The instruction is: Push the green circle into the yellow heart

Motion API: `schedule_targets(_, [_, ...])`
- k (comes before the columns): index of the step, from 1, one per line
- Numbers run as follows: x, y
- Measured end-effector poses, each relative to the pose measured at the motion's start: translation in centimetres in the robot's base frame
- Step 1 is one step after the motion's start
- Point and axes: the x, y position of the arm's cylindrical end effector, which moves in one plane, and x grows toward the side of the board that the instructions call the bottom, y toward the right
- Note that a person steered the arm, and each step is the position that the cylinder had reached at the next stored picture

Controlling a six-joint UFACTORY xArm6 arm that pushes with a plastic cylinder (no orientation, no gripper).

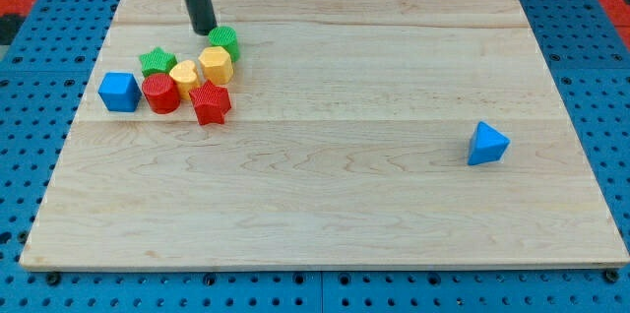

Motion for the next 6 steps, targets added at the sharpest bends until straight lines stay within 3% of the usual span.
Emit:
schedule_targets(2, [2.2, 5.1])
schedule_targets(3, [2.7, 1.3])
schedule_targets(6, [3.1, -1.3])
